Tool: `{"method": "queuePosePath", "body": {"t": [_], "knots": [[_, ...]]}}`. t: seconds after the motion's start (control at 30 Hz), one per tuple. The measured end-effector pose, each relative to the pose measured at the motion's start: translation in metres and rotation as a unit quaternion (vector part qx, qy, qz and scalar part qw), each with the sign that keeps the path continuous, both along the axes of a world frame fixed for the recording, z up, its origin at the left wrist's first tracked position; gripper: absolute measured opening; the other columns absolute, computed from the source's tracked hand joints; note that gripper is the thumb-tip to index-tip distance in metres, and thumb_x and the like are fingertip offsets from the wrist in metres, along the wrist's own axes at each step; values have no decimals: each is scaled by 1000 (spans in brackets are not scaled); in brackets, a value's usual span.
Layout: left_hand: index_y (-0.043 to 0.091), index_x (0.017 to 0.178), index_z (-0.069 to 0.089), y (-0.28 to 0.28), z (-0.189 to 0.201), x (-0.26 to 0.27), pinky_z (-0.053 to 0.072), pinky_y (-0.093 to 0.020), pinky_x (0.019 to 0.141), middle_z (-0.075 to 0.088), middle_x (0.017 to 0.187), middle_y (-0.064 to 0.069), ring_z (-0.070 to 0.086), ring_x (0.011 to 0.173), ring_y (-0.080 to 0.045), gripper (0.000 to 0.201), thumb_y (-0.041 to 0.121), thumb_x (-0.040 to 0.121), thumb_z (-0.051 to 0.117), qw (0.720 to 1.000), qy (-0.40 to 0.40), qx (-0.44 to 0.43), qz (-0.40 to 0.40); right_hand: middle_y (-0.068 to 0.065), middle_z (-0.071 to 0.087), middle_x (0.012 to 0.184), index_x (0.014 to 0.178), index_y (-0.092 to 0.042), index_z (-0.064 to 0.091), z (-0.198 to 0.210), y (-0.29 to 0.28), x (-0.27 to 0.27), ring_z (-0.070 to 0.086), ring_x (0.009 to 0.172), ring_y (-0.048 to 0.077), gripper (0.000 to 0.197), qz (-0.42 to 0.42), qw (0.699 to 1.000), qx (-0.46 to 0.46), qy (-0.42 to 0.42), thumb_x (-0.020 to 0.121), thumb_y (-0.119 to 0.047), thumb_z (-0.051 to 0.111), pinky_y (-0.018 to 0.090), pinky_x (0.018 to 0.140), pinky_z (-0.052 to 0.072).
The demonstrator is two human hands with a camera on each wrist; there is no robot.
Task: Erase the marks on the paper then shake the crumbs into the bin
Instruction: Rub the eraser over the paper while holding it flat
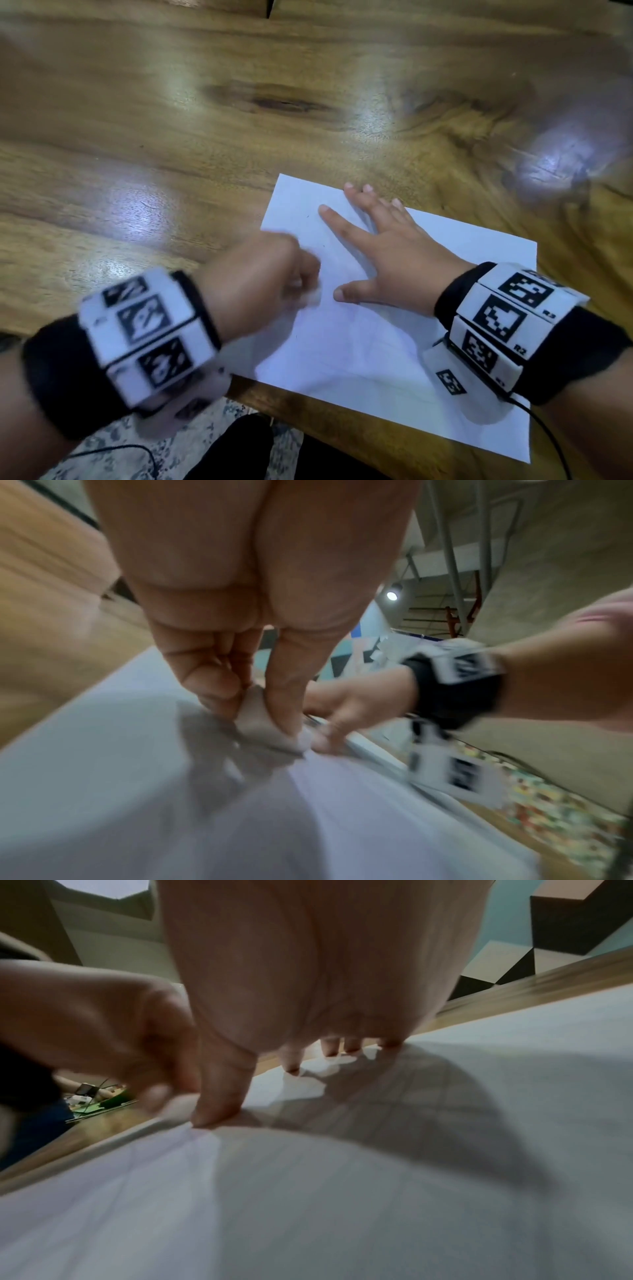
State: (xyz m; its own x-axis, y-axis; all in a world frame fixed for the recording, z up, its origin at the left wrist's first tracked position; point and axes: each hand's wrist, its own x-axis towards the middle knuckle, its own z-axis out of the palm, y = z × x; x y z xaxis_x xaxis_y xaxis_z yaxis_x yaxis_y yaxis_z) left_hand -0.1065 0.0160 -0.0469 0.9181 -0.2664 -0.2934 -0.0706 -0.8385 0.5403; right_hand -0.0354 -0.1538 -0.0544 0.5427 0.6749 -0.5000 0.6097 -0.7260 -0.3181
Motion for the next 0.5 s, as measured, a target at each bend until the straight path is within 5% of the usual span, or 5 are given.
{"method": "queuePosePath", "body": {"t": [0.07, 0.23, 0.4, 0.5], "knots": [[31, 83, 56, -2, 1, -22, 30, -9, 57, 44, 66, 11, 45, 59, -2, 11, 26, 78, 65, 998, 46, -16, -30, -4, -31, 152, 145, -41, -11, 0, 0, 0, -28, 140, 13, 98, 0, 1000, 5, 3, 77, -61, 58, 31, 113, -17], [28, 77, 60, 0, -1, -31, 40, -22, 63, 49, 77, 10, 53, 69, -10, 9, 19, 77, 63, 999, 50, 3, -11, -10, -23, 155, 148, -25, -7, 3, -8, 7, -22, 138, 0, 110, -10, 998, 44, 35, 73, -46, 71, 21, 111, -15], [26, 68, 67, 0, 11, -7, 34, -5, 55, 60, 67, 8, 51, 56, 2, 7, 30, 69, 73, 993, 120, 2, 9, -13, -24, 154, 148, -20, -9, 2, -11, 12, -22, 139, 1, 112, 5, 998, 46, 45, 74, -41, 73, 20, 112, -15], [25, 69, 68, 5, 14, 34, 36, -9, 53, 64, 62, 3, 52, 55, -6, 7, 24, 68, 75, 992, 51, -15, 111, -11, -24, 154, 148, -20, -9, 1, -11, 12, -21, 140, 2, 113, 6, 998, 47, 43, 73, -42, 73, 22, 113, -14]]}}
